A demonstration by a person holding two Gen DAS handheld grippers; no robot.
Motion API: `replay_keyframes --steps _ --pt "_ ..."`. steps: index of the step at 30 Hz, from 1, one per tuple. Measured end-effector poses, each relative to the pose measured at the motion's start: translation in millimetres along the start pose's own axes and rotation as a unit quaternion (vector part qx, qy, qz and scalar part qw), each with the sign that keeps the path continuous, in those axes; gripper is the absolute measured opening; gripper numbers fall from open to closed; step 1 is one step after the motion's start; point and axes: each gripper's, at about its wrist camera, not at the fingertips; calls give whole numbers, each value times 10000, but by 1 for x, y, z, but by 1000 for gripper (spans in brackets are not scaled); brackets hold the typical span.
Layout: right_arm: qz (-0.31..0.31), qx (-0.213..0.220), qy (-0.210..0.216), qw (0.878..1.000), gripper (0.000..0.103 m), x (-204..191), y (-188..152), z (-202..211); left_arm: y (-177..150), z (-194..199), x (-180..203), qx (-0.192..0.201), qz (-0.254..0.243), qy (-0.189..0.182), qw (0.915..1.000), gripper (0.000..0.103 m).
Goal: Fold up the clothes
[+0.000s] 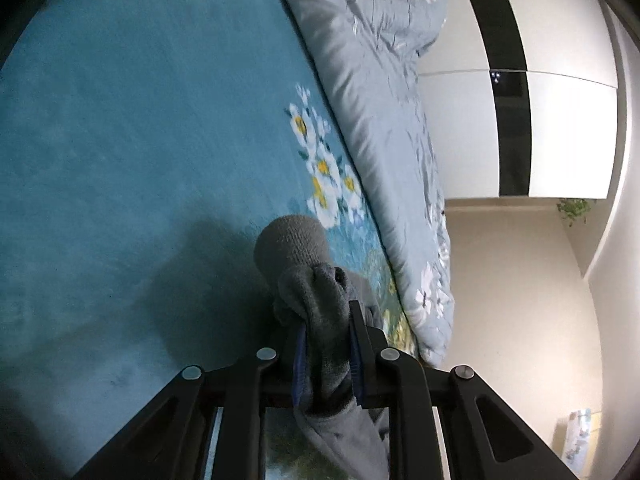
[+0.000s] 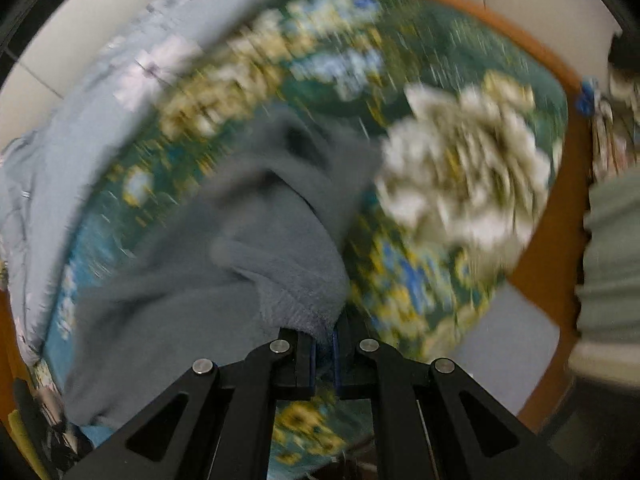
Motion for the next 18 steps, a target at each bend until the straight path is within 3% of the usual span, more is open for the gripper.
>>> replay_keyframes --steps 7,10,14,18 --pt "269 -924 114 9953 6 10 -43 -43 3 27 -5 692 33 311 9971 18" --pt "293 -1098 454 9925 17 13 -44 -44 6 36 -11 978 148 411 9942 18" --pt "421 -999 821 9907 40 14 -33 -26 7 45 -19 1224 329 581 9902 18" --pt "590 -853 1217 9871 42 12 -18 -4 9 55 -15 1560 178 765 9846 18"
Point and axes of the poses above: each gripper's, at about its wrist camera, not at the fingertips, and z roughly against the way its jaws point, x to its right, y to its top, and after that the axes turned 9 degrees about x, right-handed
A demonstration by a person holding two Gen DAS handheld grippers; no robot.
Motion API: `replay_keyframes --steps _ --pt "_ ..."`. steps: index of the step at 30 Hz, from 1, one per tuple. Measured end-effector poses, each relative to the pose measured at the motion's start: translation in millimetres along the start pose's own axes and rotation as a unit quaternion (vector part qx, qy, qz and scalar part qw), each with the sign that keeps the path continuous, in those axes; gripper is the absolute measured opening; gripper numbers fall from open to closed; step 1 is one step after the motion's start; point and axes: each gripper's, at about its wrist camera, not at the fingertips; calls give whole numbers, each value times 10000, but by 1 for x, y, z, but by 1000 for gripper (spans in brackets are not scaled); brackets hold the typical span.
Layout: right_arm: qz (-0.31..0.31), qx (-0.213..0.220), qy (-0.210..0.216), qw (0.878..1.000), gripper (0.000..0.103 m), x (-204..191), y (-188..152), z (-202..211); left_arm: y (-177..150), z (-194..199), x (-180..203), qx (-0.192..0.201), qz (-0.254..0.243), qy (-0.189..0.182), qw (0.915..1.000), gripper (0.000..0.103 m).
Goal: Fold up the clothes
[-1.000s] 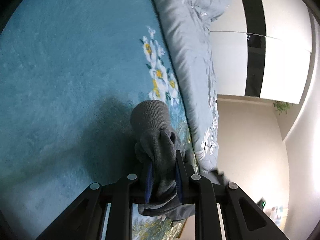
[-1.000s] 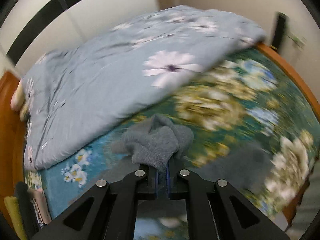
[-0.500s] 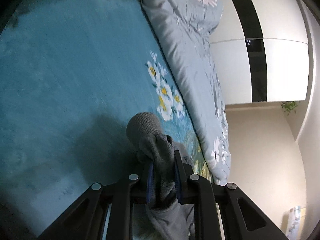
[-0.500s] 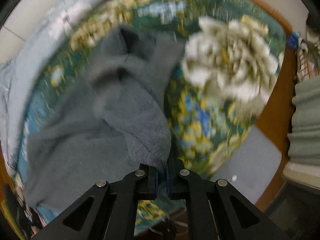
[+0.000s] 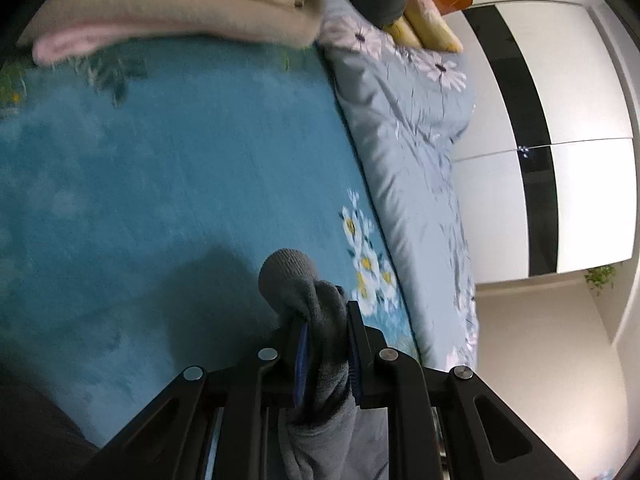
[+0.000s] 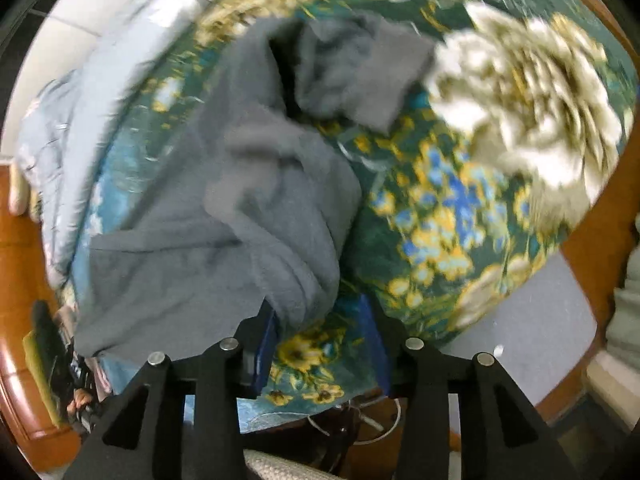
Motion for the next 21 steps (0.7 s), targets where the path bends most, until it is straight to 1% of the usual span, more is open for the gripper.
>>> replay_keyframes --steps 2,4,5,7,8,12,14,18,19,20,21 --pt "76 247 92 9996 42 -5 18 7 0 4 7 163 -233 34 9996 18" --pt "147 520 170 9984 45 -10 37 14 -2 7 20 276 -650 50 9975 18" --pt "147 603 177 9979 49 -11 47 13 -3 6 27 309 -892 70 9955 18" --pt "109 678 223 9974 51 -12 63 4 -6 1 41 349 -1303 141 9908 18" --pt "83 701 274 9971 51 -14 73 -5 -7 1 42 337 -1358 156 9900 18" --pt "-228 586 332 9975 51 -18 103 -47 -2 -6 31 247 -970 246 9947 18" --pt "-514 599 287 9965 51 -13 114 -65 -1 -6 29 228 -902 261 9953 18" --pt "-881 946 266 9913 51 -6 129 -80 -6 -8 34 226 -1084 333 9933 18" --pt "-951 981 282 9902 49 -7 133 -83 -6 -11 35 218 -1106 352 9930 18" --pt "-952 988 260 9902 34 -10 137 -86 -6 -12 36 215 -1122 362 9928 18" --pt "-929 985 226 9905 13 -15 141 -88 -7 -13 36 214 -1134 366 9926 18"
Point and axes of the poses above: each gripper's, at about its wrist camera, not at the fingertips, and z roughly against the way its jaws point, x to its right, y to its top, and after that the axes turned 9 degrees about x, right-handed
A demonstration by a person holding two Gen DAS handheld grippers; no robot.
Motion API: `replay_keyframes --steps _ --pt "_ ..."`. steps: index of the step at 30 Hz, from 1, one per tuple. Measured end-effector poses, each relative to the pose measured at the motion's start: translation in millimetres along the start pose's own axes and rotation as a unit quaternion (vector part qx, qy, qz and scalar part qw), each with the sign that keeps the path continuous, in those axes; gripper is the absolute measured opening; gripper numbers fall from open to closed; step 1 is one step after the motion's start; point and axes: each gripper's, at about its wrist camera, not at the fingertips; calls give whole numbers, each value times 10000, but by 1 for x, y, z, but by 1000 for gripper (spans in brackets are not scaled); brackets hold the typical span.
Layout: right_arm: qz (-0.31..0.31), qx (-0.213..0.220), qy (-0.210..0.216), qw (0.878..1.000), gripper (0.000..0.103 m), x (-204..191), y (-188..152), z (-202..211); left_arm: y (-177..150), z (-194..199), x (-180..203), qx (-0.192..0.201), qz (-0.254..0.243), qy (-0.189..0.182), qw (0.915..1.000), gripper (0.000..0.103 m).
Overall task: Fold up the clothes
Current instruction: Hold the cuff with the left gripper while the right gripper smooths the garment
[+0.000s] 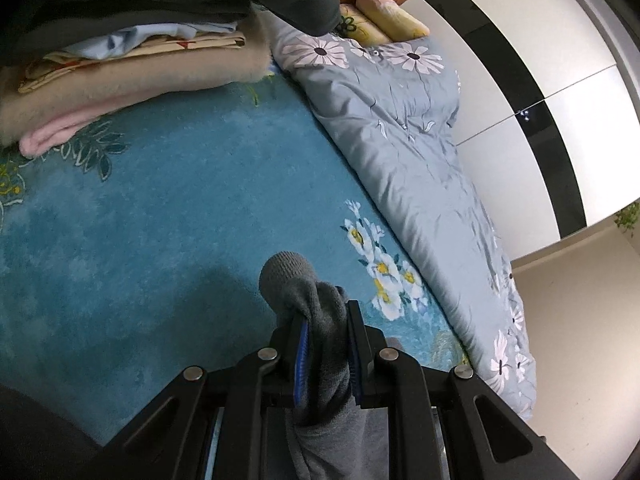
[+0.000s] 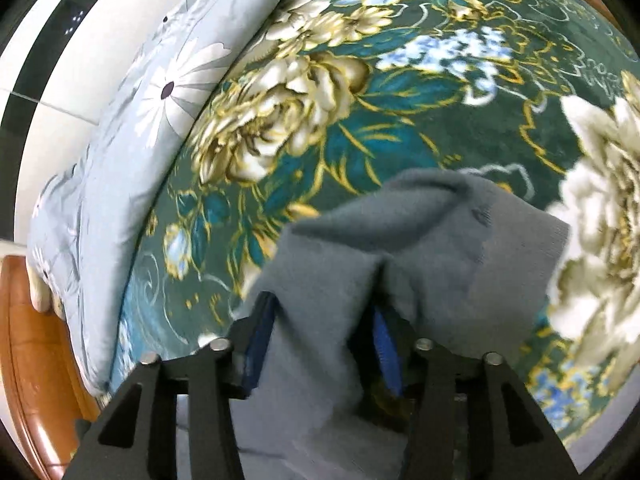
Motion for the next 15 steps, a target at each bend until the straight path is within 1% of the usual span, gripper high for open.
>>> replay_keyframes --steps 2,3,4,7,9,11,12,13,14,15 --pt "73 -20 -36 10000 12 -15 5 -7 -1 -1 0 7 -29 -9 10000 18" --pt "68 -7 87 9999 11 -24 8 -8 -1 -1 1 18 -45 -22 10000 18" --pt "58 8 243 9997 10 -35 12 -8 -2 0 1 33 -61 -50 10000 18" --pt "103 145 988 9950 9 -75 28 5 -1 5 6 150 -145 -222 9995 18" --pt "233 382 1671 9849 9 -110 44 30 1 11 10 256 -242 -365 9987 18" --pt "463 797 2336 9680 9 -139 62 65 4 15 14 337 -357 -458 9977 18" --pt "567 970 2521 9612 9 -148 68 79 5 16 15 355 -382 -456 9976 18" --pt "673 1107 2603 9568 9 -156 73 89 5 14 13 342 -360 -426 9979 18" --pt "745 1137 2603 9559 9 -160 76 91 5 10 11 277 -297 -339 9986 18" --pt "816 1103 2533 9576 9 -162 77 87 4 4 7 190 -222 -222 9993 18"
Point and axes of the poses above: each gripper's, at about its wrist camera, not at the fingertips, and z roughly against the way its jaws point, x to its right, y to its top, and after that the axes turned 9 degrees about x, right-handed
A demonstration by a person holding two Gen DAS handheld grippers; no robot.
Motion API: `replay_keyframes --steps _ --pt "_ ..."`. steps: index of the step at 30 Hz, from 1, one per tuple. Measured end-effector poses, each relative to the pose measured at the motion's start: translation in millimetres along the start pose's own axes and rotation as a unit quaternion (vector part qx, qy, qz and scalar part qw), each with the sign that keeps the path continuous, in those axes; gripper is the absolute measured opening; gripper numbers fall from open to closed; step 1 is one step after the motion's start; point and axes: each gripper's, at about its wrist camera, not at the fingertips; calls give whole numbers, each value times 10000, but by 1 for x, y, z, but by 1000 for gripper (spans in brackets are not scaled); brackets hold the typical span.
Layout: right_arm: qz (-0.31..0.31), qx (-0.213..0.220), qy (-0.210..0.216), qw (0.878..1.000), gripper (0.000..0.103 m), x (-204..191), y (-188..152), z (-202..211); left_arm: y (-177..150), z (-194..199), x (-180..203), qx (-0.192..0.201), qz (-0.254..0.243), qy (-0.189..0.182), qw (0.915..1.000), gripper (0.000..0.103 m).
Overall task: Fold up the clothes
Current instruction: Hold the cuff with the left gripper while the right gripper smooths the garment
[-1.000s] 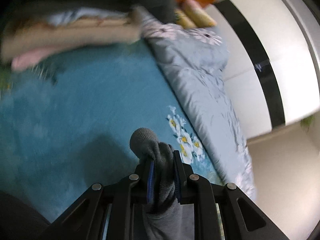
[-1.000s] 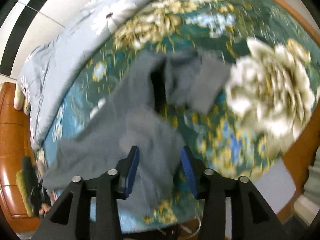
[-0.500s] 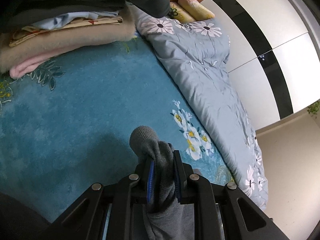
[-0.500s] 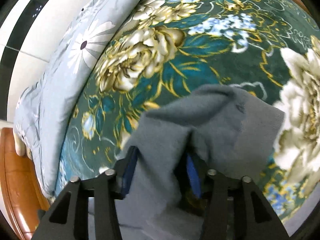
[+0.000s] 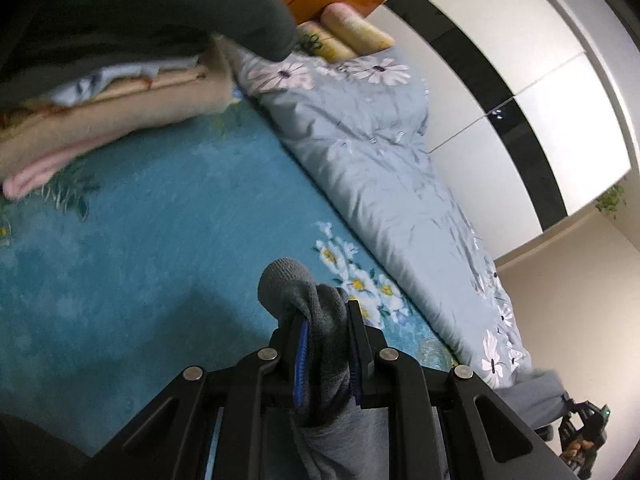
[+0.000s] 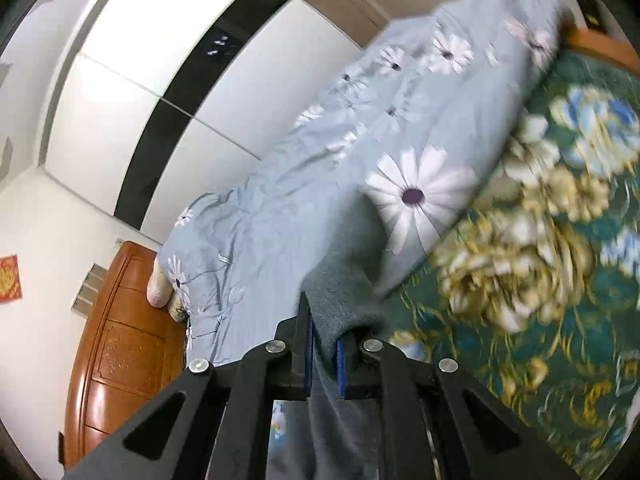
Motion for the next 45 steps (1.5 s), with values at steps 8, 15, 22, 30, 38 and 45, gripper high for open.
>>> replay_keyframes --steps 8,15,22,30,38,45 --pt "-537 -1092 -1528 9807 9 100 -78 -45 -5 -19 -18 -406 371 346 9979 18" --pt "-363 -1216 -1831 9749 11 120 -87 -15 -7 -25 -24 -485 568 395 9964 19" --pt "39 -1635 -2119 9635 11 122 -94 -5 -7 -27 -28 -543 694 396 9953 19" --pt "1004 -1913 -2520 9433 53 92 -113 21 -8 -30 -32 -662 832 360 9937 19" --pt "1835 -2374 -771 9508 53 -43 -163 -47 -10 -32 -33 -778 915 322 9922 20" --pt "2695 -3837 210 8830 53 -157 -290 -176 -12 -29 -39 -794 1046 328 9908 22"
Point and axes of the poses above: each gripper's, at about its wrist camera, not at the fingertips, and z roughly against the way its jaws point, x to its right, y to its top, and after that the axes turned 9 degrees about x, right-handed
